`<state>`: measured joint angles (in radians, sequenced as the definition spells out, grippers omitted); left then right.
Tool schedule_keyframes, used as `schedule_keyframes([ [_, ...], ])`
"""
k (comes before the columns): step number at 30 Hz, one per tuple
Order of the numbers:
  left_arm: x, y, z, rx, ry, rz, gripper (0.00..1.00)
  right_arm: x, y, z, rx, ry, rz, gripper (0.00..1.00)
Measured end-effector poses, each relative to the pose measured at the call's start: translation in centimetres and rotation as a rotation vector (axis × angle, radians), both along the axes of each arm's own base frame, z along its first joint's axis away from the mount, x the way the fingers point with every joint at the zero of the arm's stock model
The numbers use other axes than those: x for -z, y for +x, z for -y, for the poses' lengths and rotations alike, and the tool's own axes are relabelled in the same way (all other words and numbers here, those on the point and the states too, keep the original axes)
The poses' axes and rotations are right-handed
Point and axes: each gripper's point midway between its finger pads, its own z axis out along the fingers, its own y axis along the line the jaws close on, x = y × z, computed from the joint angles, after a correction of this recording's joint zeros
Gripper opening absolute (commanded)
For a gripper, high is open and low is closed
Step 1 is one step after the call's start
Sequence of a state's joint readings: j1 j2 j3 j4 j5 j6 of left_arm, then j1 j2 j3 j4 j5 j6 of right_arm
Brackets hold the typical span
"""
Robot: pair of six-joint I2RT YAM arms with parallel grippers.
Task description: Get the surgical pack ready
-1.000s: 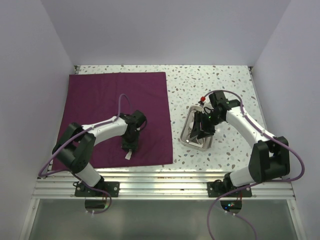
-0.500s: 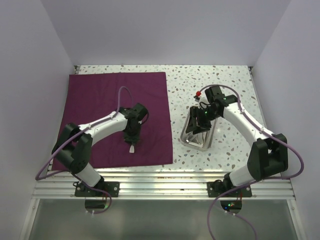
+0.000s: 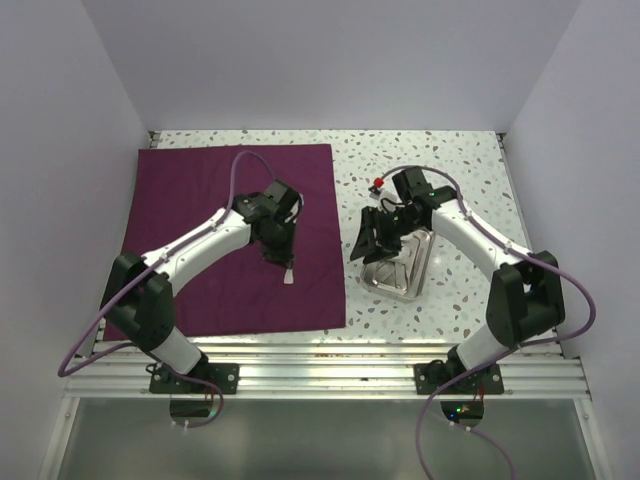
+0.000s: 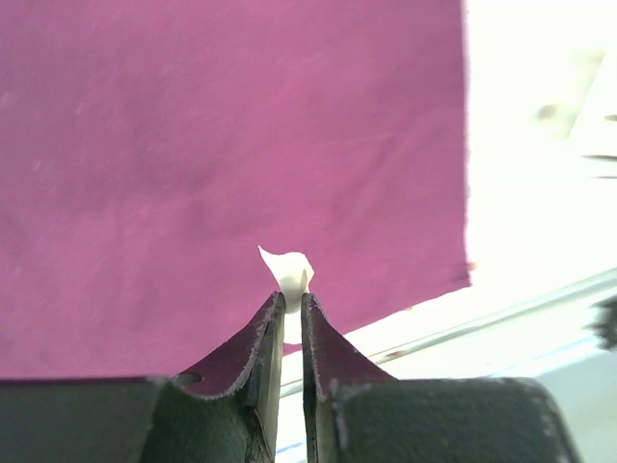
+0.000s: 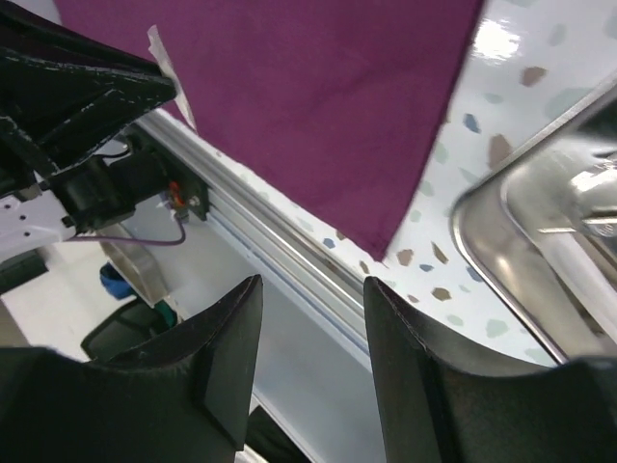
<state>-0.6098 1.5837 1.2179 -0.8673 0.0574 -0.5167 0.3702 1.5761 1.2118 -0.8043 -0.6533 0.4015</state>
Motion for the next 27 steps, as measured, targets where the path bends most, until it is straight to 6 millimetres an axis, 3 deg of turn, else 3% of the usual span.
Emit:
schedule_keyframes([
  [6,-3.5,1.6,3.0,-0.023,-0.132,0.026,0.17,-0.7,-0.6,-3.4,-0.072,0.078,0.02,0.54],
  [12,-4.6,2.3,5.4,-0.058,-0.224,-0.019,0.17,-1.6,-1.4,-6.5,-0.135,0.137,0.068,0.56],
  [23,-5.5,2.1,7.5,-0.088,-0.33,-0.082,0.17,-0.3,-0.7,-8.0,-0.141,0.13,0.078,0.55],
  [26,-5.7,2.1,7.9,-0.094,-0.35,-0.092,0.17,0.1,-0.8,-8.5,-0.147,0.129,0.074,0.51],
  [27,-5.8,2.0,8.0,-0.096,-0.355,-0.094,0.17,0.2,-0.8,-8.6,-0.147,0.128,0.072,0.41],
])
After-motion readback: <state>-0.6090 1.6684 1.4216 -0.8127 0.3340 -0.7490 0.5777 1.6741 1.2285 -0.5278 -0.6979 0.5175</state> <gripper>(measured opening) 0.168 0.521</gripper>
